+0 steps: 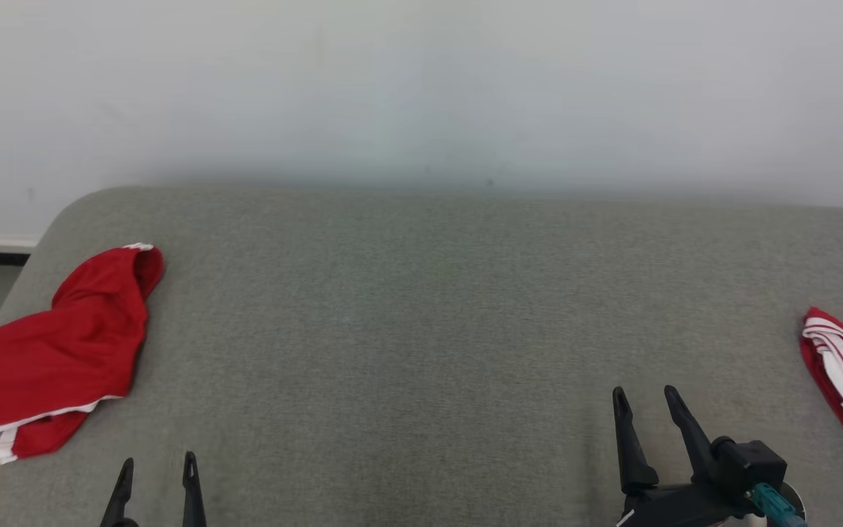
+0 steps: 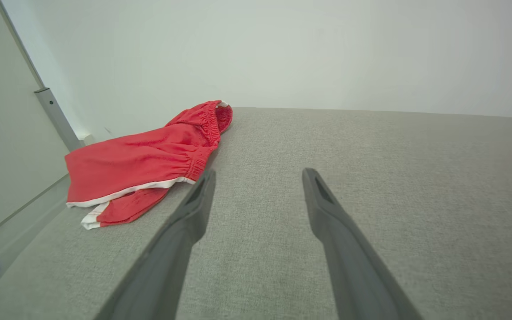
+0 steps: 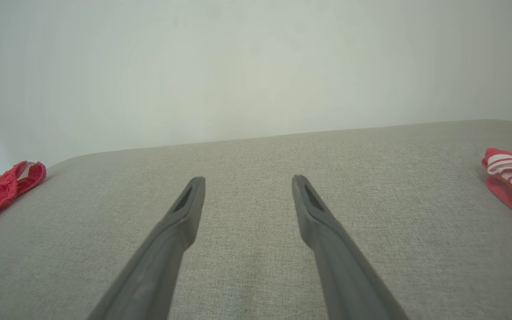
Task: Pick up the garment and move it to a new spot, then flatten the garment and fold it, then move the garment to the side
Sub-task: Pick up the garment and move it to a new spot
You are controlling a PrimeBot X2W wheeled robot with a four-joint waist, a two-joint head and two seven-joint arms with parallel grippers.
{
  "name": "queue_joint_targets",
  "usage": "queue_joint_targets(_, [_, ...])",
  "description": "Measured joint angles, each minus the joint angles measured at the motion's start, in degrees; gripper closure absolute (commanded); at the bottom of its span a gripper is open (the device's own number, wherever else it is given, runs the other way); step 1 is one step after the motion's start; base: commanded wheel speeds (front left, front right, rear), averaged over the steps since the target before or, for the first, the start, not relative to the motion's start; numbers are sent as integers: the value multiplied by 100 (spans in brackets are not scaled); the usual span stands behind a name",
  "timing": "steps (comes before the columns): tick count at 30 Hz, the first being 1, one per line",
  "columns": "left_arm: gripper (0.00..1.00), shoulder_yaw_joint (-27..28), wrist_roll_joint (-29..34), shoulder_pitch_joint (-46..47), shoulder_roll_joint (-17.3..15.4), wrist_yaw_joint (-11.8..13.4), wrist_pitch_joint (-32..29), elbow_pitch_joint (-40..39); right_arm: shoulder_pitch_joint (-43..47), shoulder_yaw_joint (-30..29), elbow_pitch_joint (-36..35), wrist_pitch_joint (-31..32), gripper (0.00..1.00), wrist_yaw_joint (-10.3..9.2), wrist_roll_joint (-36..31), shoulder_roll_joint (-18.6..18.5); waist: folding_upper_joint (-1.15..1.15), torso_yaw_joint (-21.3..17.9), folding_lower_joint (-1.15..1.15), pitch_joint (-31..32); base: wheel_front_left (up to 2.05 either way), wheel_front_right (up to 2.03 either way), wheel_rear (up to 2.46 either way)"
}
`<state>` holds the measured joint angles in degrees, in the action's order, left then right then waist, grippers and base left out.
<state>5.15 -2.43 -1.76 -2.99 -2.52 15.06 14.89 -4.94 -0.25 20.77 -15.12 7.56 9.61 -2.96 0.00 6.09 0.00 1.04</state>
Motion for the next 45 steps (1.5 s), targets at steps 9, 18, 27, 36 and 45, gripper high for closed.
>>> queue_joint_targets(9, [0,170,10,-13,2,2,-1,64,42,166,31,0,0,-1,55,0,0,713,0,-77,0,0,0])
queue_joint_targets(18, [0,334,-19,-20,2,2,-1,124,21,338,91,0,0,-1,62,2,0,1537,0,-150,0,0,0])
queue_joint_targets(27, [0,539,-154,-53,2,102,-1,80,-129,606,166,0,0,-1,-7,2,0,2278,0,-270,0,0,0])
queue_joint_targets(36, [0,617,-369,-175,4,249,-1,-83,-336,803,318,0,0,0,-54,3,0,2498,0,-496,0,0,0])
queue_joint_targets(45, [0,592,-670,45,7,-116,-1,345,-331,656,323,0,0,-1,-174,3,1,2472,0,-557,0,0,0])
